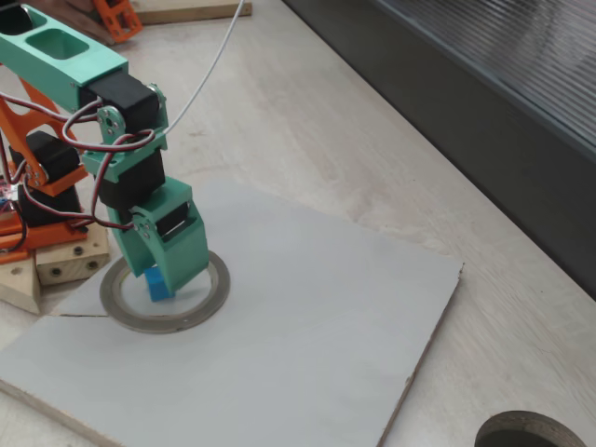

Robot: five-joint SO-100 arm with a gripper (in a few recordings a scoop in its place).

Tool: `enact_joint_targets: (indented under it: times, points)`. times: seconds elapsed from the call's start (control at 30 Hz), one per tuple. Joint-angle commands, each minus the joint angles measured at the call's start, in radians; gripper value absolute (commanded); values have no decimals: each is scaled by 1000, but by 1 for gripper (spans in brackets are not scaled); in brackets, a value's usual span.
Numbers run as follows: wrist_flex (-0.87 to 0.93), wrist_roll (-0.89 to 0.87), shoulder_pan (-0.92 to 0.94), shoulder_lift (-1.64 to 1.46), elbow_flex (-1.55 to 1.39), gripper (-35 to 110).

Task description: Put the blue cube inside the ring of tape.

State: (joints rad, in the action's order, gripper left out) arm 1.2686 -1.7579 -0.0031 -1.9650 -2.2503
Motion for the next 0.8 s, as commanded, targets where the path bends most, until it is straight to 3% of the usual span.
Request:
enact_joint_targets:
  times: [0.0, 0.77]
  points:
    - [9, -6, -9, -17, -12, 44]
    - [5, 3, -11, -31, 0, 44]
